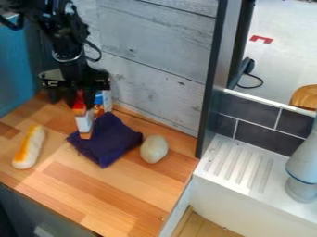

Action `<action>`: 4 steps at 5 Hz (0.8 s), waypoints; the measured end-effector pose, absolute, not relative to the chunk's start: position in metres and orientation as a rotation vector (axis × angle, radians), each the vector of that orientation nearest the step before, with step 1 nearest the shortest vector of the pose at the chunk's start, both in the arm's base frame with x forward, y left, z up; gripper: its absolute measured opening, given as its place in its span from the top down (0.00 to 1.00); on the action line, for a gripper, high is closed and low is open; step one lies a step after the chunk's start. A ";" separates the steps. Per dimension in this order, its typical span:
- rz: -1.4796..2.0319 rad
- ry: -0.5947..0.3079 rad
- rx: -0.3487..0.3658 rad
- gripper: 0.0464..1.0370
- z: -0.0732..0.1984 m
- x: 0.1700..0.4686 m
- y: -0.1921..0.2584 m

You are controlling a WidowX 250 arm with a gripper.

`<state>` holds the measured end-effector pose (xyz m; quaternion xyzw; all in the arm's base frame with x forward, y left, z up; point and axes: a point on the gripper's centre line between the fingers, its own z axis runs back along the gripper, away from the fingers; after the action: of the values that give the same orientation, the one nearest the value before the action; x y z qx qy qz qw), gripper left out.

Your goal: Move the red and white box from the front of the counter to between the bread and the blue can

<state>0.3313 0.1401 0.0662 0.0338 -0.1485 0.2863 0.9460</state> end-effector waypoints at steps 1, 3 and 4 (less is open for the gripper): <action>0.648 -0.288 0.067 0.66 0.067 0.333 0.162; 0.722 -0.276 0.058 0.66 0.063 0.333 0.202; 0.750 -0.251 0.043 0.66 0.054 0.331 0.220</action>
<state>0.3306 0.2202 0.0536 0.0209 -0.1223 0.3655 0.9225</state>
